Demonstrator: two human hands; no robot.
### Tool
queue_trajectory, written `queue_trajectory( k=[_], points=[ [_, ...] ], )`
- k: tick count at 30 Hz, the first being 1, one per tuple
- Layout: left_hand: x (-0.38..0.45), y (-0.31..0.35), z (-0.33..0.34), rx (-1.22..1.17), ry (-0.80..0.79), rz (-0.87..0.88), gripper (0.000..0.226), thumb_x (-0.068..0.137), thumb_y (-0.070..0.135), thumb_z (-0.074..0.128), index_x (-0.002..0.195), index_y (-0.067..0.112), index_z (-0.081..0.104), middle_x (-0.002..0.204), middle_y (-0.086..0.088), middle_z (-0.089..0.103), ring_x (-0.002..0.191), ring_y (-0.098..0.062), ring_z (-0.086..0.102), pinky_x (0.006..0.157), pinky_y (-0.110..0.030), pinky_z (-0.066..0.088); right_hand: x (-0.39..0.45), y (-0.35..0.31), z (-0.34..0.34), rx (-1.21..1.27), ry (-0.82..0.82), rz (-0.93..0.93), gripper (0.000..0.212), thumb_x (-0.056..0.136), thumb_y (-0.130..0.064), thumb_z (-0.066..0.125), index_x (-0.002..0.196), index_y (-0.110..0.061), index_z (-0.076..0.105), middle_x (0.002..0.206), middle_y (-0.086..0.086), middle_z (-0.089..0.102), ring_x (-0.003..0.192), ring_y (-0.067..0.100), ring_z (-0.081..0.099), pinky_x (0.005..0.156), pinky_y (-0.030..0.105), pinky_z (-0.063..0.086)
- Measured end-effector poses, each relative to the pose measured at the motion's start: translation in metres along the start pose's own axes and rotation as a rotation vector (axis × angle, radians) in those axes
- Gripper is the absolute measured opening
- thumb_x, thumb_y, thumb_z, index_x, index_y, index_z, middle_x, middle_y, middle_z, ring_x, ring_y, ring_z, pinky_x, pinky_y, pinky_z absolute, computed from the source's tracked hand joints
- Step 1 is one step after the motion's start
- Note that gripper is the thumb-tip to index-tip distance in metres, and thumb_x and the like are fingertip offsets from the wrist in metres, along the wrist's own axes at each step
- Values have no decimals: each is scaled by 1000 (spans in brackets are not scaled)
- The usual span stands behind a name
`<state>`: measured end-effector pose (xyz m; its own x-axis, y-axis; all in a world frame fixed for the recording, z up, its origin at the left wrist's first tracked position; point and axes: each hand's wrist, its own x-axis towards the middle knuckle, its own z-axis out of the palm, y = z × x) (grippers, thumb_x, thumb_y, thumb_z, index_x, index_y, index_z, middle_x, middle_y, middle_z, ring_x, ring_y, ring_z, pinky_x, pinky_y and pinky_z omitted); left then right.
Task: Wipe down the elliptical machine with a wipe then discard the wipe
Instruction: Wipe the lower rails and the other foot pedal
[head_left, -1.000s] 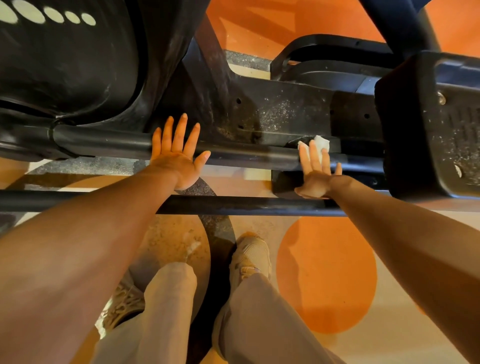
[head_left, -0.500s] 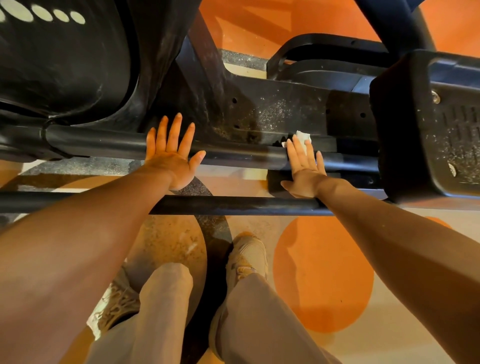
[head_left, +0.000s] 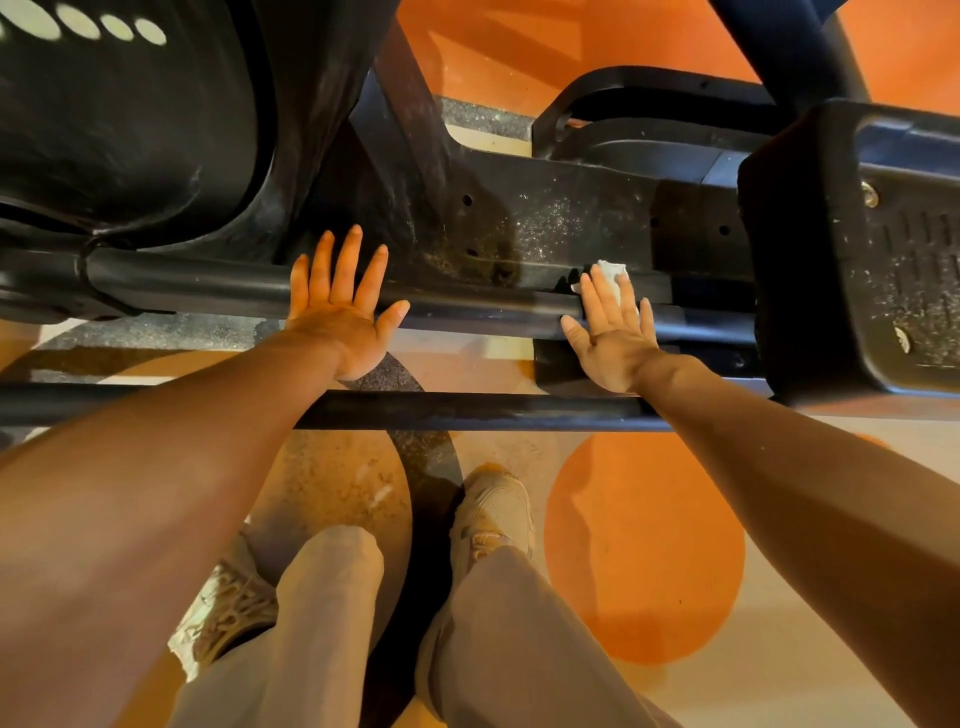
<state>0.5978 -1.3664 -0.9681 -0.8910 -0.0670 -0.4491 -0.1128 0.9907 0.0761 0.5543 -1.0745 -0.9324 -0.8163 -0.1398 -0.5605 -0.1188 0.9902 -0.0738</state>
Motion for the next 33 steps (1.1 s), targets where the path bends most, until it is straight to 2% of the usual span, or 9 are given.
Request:
queue_trajectory(
  k=[4,9,13,17,21,24,26,29,33],
  points=[
    [0,0,-1,-4,0,1,67,100,58,5,152,28,-25,157,-3,-37,146,-28,-29,118,-48,-13,2,1,0,4,49,-55,59,105,-44,20,156,-21,1,163,-5,-11,149,17,-17,120,42,-12],
    [1,0,-1,7,-1,2,67,100,58,4,152,28,-24,157,-3,-36,146,-27,-29,118,-47,-14,4,10,0,-12,-4,220,59,104,-47,11,155,-23,-8,162,-6,-20,147,16,-24,116,47,-18],
    [0,0,0,11,12,2,67,100,58,5,152,27,-23,158,-3,-35,147,-28,-28,119,-48,-13,4,5,2,86,11,291,61,105,-47,10,155,-20,-12,160,-5,-25,145,18,-27,118,45,-17],
    [1,0,1,8,11,2,67,100,58,5,152,27,-25,158,-3,-36,147,-28,-29,118,-48,-13,4,-2,2,43,44,88,65,105,-45,20,155,-13,-7,162,2,-19,146,27,-25,118,39,-14],
    [0,0,0,16,12,-4,67,99,58,3,152,28,-25,158,-3,-35,147,-28,-29,119,-47,-13,6,-17,2,105,52,-220,62,106,-28,34,155,-10,1,164,5,-9,148,26,-18,117,38,-13],
    [0,0,0,28,11,-2,67,99,58,3,152,28,-24,158,-3,-35,147,-27,-29,119,-47,-14,5,-21,-3,219,96,-346,59,99,-3,42,154,-8,19,160,12,16,149,31,6,119,38,-6],
    [0,1,-1,31,4,-2,67,100,58,3,153,27,-23,159,-3,-34,147,-27,-29,119,-47,-14,3,-22,-7,272,138,-364,60,92,11,42,148,-7,33,150,14,34,141,32,28,119,33,6],
    [0,0,-1,32,6,-6,66,100,58,5,155,27,-18,160,-3,-30,147,-26,-28,119,-46,-14,0,-20,-6,301,186,-337,52,96,7,41,146,-9,41,149,13,42,138,28,38,113,20,19],
    [-3,0,-2,13,2,9,66,101,56,7,156,26,-13,163,-2,-23,147,-24,-28,119,-45,-15,2,-15,-2,393,212,-332,47,98,0,43,142,-14,49,142,9,53,130,27,50,114,34,34]
  ],
)
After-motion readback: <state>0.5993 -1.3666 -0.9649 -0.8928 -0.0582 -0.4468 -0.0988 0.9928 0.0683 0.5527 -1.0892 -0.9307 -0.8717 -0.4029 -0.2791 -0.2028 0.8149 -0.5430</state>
